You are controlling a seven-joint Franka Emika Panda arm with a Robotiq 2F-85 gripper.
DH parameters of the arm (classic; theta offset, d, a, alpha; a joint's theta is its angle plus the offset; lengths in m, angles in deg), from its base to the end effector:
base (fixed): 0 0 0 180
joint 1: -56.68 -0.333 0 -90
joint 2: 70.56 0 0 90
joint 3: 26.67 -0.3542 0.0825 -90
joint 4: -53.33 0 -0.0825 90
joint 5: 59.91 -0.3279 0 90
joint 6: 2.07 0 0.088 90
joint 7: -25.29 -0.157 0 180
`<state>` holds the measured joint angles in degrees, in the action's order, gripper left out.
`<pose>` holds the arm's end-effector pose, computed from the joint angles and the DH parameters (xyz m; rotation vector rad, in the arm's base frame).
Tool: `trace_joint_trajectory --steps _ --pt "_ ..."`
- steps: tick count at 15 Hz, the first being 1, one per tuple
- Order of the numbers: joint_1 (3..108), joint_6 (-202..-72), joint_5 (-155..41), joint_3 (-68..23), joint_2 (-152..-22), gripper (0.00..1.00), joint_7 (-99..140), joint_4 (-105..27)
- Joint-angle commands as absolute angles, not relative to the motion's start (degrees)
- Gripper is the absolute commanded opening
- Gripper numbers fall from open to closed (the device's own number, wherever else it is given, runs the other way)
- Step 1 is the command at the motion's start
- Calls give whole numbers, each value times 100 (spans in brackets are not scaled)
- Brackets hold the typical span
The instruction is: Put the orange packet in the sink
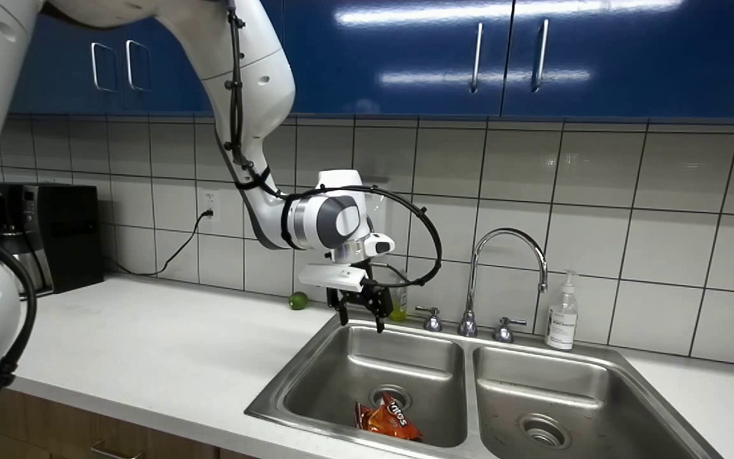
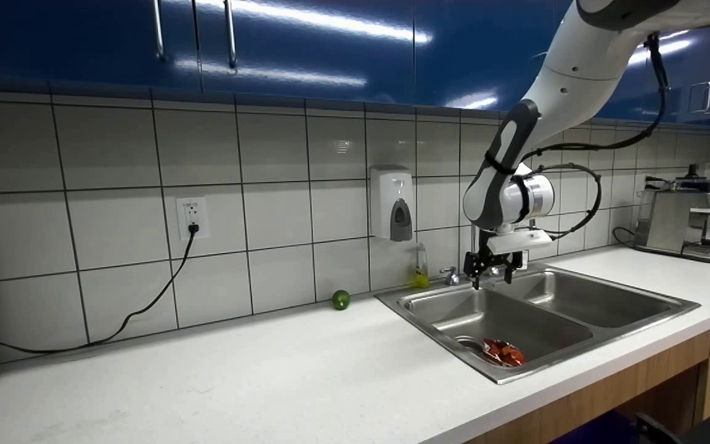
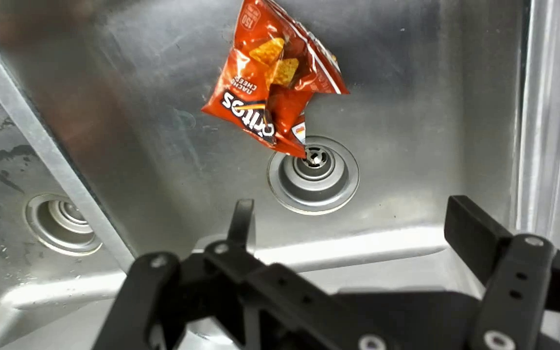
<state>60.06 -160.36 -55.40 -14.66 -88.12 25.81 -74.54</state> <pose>0.5416 -0.1442 0.2926 2.9840 -0.2587 0.3206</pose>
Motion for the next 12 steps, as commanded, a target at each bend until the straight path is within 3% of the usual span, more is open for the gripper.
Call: trace_joint_trajectory --steps 1,12 --pt "6159 -15704 -5410 -1571 -8119 100 2809 -7991" --pt "6211 -15352 -5449 -1592 -6877 100 2987 -9084"
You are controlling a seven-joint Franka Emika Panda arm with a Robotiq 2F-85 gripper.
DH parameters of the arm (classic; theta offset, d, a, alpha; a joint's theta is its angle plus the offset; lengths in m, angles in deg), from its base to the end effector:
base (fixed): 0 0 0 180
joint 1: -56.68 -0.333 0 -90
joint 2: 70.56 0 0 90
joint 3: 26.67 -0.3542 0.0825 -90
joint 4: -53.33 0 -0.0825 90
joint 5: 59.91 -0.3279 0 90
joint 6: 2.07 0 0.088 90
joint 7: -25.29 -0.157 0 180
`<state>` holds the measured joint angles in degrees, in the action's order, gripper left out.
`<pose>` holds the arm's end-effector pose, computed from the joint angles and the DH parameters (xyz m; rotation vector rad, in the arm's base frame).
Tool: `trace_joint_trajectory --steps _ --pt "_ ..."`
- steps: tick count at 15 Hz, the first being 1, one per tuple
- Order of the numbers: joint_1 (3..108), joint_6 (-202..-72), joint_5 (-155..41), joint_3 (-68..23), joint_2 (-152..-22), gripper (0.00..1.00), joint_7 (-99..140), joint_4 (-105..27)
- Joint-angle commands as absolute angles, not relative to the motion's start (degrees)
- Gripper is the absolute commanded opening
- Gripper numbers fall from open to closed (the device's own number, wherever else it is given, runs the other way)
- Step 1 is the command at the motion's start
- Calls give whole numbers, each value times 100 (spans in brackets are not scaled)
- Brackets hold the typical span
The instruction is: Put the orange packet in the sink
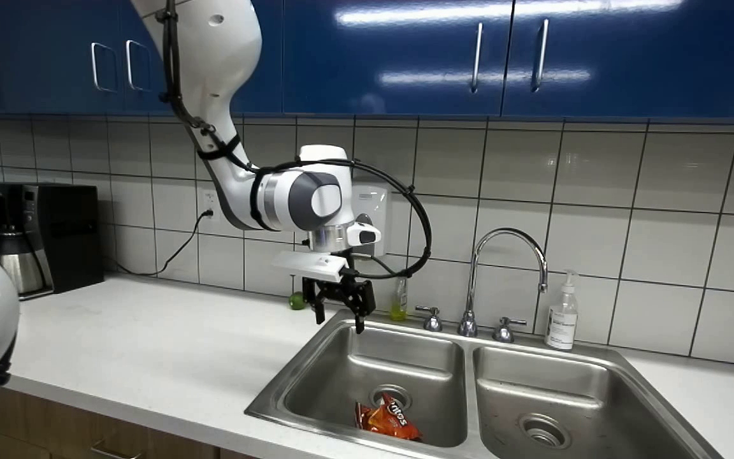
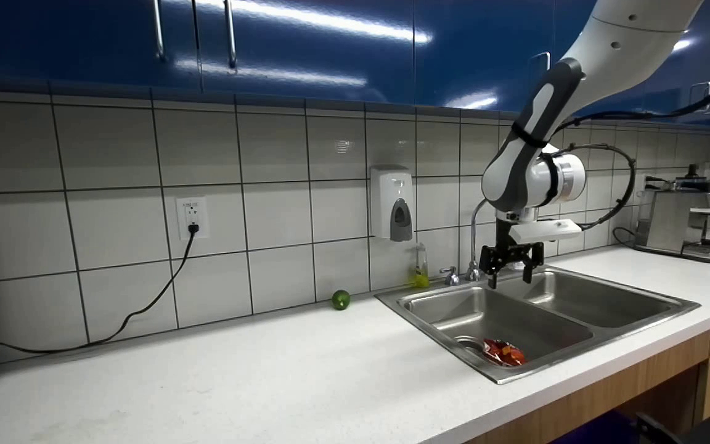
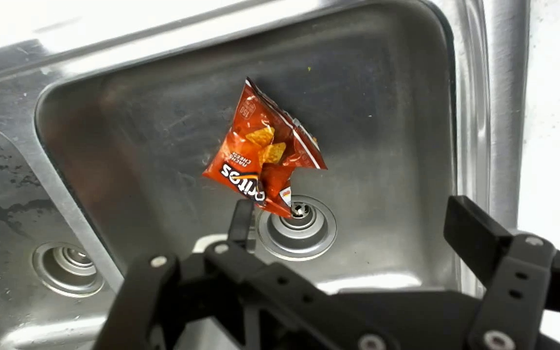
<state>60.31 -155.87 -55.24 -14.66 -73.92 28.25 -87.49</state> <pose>0.4575 -0.1272 0.3247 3.0429 -0.2284 0.2412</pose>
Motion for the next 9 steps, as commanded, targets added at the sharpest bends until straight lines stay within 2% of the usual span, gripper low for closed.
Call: trace_joint_trajectory --steps 1,3,9 --pt "6215 -15316 -5460 -1593 -6771 100 3009 -9155" --pt "6192 -15466 -5518 -1622 -7072 100 2855 -8989" --pt "6195 -15390 -5532 -1624 -6837 100 2876 -9140"
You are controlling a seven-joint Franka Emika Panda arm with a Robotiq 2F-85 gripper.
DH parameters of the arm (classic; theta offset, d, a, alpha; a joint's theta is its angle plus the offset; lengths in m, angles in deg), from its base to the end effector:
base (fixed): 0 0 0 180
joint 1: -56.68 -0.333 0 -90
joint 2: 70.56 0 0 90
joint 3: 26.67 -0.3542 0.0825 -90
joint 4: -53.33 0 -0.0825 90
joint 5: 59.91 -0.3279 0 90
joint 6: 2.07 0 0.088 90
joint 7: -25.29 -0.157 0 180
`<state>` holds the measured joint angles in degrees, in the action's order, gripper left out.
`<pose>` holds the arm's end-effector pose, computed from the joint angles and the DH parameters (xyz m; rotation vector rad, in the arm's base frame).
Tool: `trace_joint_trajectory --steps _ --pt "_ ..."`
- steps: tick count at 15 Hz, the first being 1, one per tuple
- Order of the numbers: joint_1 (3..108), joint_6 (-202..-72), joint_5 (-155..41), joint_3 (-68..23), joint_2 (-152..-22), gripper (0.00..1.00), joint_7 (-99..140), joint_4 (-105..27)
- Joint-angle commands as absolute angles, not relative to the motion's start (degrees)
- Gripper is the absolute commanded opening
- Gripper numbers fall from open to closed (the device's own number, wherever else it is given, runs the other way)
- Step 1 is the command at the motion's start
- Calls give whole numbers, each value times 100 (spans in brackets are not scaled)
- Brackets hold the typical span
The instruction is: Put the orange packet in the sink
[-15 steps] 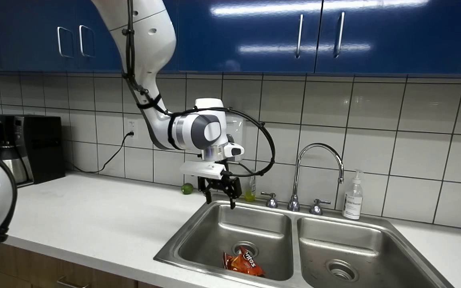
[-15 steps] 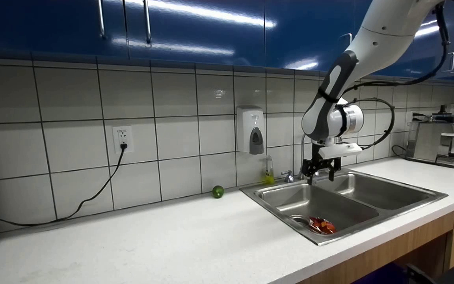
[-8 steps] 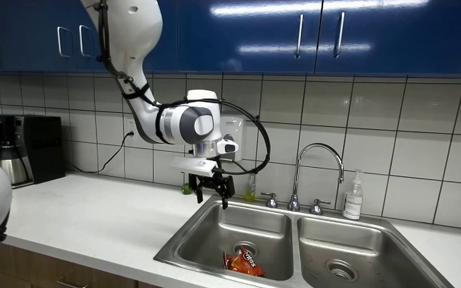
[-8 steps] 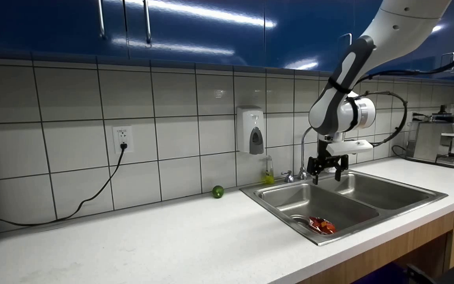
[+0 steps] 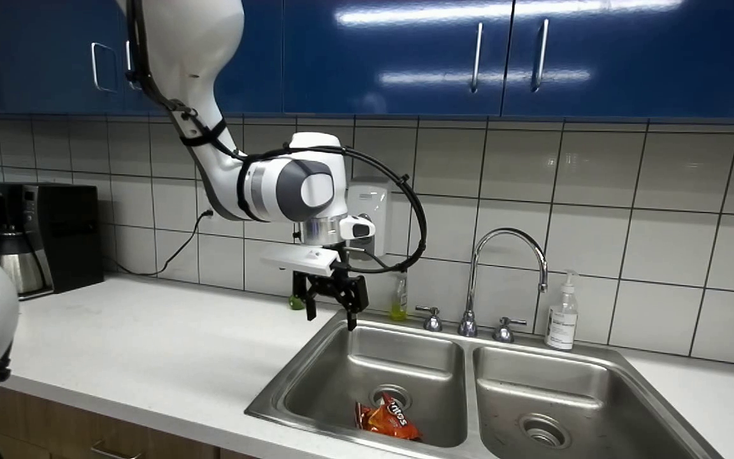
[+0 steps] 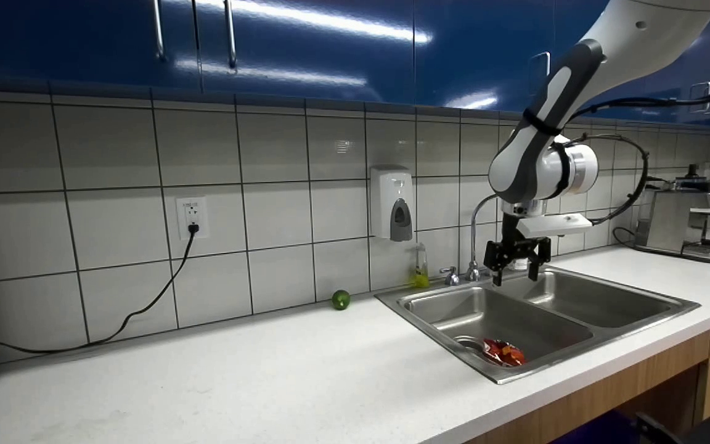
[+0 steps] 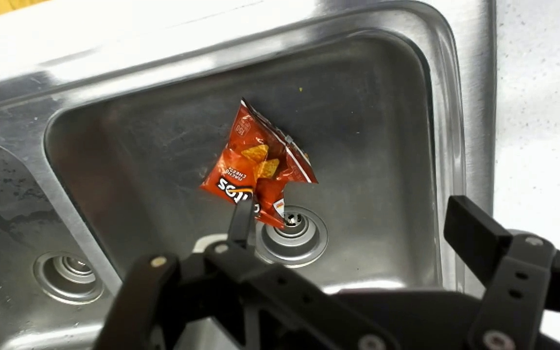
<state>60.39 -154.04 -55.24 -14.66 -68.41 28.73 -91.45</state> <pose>0.4295 -0.1205 0.3385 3.0616 -0.2239 0.2370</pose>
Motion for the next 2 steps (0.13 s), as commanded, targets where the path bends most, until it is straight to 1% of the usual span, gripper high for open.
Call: trace_joint_trajectory --steps 1,2 --pt "6195 -15390 -5532 -1624 -6837 100 2876 -9144" --pt "6195 -15390 -5532 -1624 -6837 100 2876 -9146"
